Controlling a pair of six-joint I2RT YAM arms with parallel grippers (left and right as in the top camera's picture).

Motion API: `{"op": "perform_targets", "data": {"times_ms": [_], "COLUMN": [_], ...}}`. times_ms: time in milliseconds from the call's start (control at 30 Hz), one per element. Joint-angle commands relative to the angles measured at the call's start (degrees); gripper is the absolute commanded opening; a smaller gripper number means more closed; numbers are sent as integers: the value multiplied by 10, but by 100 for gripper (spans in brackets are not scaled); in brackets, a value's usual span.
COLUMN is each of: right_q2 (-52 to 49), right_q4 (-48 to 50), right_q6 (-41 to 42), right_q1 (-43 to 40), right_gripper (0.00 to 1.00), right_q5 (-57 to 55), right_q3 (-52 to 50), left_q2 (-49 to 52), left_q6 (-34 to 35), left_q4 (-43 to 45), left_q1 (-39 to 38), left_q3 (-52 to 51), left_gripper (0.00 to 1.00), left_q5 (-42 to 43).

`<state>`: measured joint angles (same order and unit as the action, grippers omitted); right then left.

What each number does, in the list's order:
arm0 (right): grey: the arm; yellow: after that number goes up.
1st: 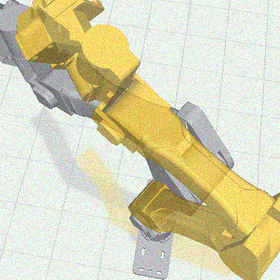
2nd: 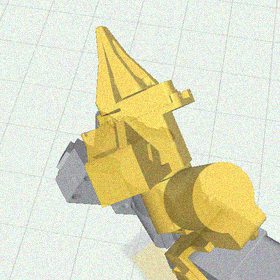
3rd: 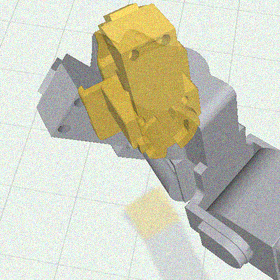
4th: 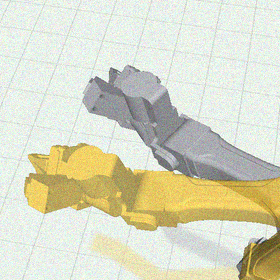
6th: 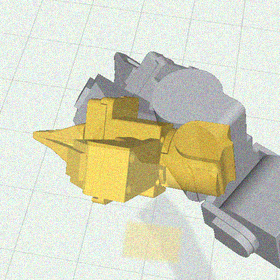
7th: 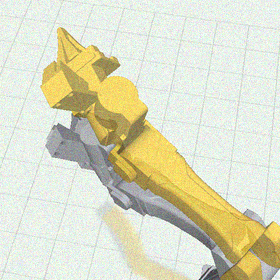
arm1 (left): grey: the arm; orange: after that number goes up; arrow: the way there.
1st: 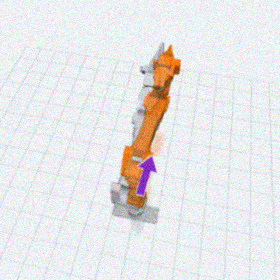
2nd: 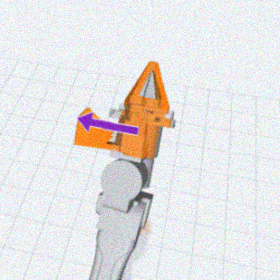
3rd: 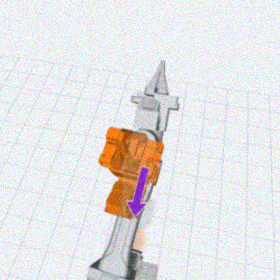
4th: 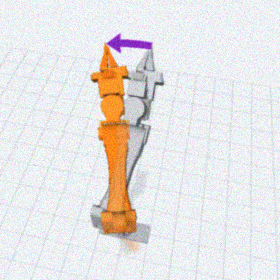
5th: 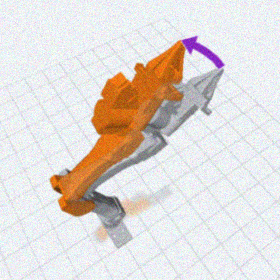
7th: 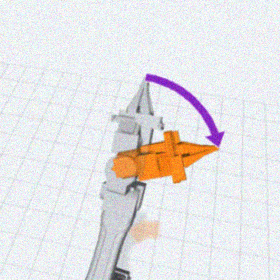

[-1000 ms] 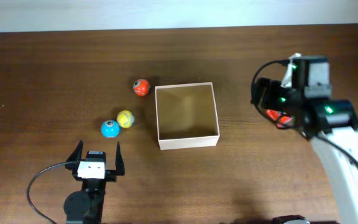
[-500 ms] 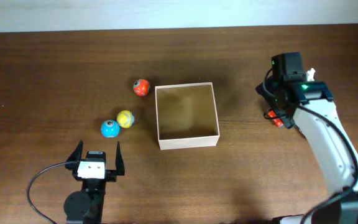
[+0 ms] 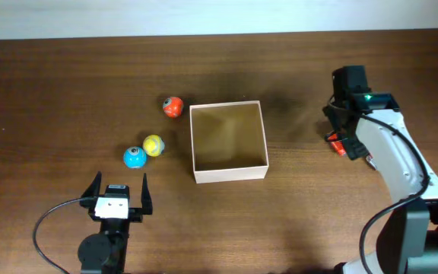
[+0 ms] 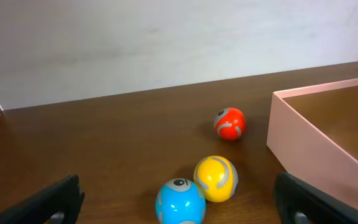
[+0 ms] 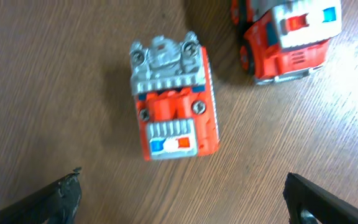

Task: Pack container
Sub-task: 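Move the right gripper over the nearer red-and-grey toy truck, then lower the right gripper and grasp the red-and-grey toy truck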

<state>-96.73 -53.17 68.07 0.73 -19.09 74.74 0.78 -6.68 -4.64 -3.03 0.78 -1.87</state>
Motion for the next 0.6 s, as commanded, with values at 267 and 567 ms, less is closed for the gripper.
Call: {"op": "perform_targets", "data": {"times_ms": [267, 567], "right_q2": [-19, -75], "right_q4": [24, 53], "right_q6": [-97, -169], "right_q1": [-43, -65], "right_gripper": [99, 99], "right_q5": [10, 54], "right_q3": [8, 8], "left_q2": [-4, -4], "left_q6": [-9, -9], "left_q4": [-1, -1], "left_q1": [3, 3], "left_q3": [-2, -2], "left_gripper": [99, 99], "left_q5": [7, 7]}}
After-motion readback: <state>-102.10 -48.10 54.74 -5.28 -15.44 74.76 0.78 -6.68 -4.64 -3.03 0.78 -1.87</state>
